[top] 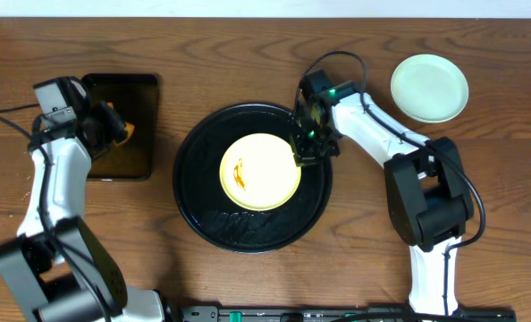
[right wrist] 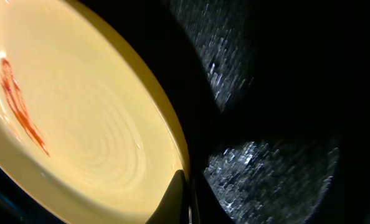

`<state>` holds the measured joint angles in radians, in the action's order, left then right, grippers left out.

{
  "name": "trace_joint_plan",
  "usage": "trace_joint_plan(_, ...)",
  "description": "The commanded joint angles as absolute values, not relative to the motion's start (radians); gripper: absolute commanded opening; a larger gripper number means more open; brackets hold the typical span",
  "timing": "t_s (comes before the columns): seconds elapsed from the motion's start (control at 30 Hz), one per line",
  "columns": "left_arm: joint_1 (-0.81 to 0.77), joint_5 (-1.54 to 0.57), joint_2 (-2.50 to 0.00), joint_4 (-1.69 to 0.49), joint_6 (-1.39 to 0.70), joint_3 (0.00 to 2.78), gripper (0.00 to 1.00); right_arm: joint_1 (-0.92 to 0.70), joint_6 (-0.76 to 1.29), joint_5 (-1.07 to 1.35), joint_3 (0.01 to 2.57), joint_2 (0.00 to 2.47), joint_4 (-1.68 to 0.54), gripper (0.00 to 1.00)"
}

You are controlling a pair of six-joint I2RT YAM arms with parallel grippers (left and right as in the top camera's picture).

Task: Clean dirty plates on tray and stack at the side
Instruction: 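Drag the yellow plate to the tray center with the right gripper, then lower the sponge onto the yellow plate with the left gripper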

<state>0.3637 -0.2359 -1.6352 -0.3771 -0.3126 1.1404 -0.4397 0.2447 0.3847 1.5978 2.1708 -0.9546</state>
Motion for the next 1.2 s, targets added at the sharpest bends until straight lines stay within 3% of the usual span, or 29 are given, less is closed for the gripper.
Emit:
trace_joint_plan(0.0,0.310,-0.413,-1.544,-0.385,-0.329,1.137,0.07,-0.421,0.231,0.385,1.613,2.179,-0.899,0.01)
trace_joint_plan(0.1,0.250,-0.463,-1.538,-0.416,-0.419,1.136,0.07,-0.428,0.231,0.384,1.613,2.181,-0.872,0.02)
trace_joint_plan(0.17,0.205,-0.492,-1.541,-0.430,-0.424,1.136,0.08,-0.430,0.231,0.382,1.613,2.181,-0.862,0.10)
trace_joint_plan(0.23,0.144,-0.493,-1.542,-0.443,-0.424,1.136,0.07,-0.430,0.231,0.382,1.613,2.181,-0.857,0.48)
trace_joint_plan(0.27,0.125,-0.487,-1.542,-0.443,-0.424,1.136,0.07,-0.429,0.231,0.382,1.613,2.181,-0.858,0.57)
trace_joint_plan(0.3,0.097,-0.477,-1.542,-0.439,-0.424,1.136,0.07,-0.430,0.231,0.382,1.613,2.181,-0.862,0.74)
trace_joint_plan(0.4,0.036,-0.427,-1.542,-0.432,-0.426,1.136,0.08,-0.430,0.228,0.377,1.623,2.181,-0.892,0.96)
trace_joint_plan(0.43,0.021,-0.414,-1.542,-0.434,-0.433,1.136,0.07,-0.430,0.227,0.368,1.630,2.181,-0.903,0.97)
trace_joint_plan(0.5,-0.006,-0.407,-1.544,-0.443,-0.448,1.136,0.07,-0.427,0.227,0.308,1.660,2.181,-0.940,0.90)
trace_joint_plan(0.57,-0.030,-0.406,-1.549,-0.453,-0.451,1.136,0.07,-0.420,0.227,0.264,1.690,2.181,-0.962,0.74)
trace_joint_plan(0.63,-0.049,-0.398,-1.560,-0.463,-0.451,1.135,0.07,-0.416,0.227,0.263,1.702,2.181,-0.959,0.47)
trace_joint_plan(0.73,-0.069,-0.360,-1.579,-0.474,-0.478,1.132,0.07,-0.418,0.228,0.262,1.702,2.181,-0.957,0.26)
trace_joint_plan(1.03,-0.119,-0.346,-1.661,-0.495,-0.533,1.125,0.07,-0.453,0.231,0.259,1.701,2.223,-0.946,0.29)
trace_joint_plan(1.17,-0.118,-0.325,-1.662,-0.519,-0.533,1.124,0.07,-0.471,0.231,0.297,1.701,2.242,-0.944,0.24)
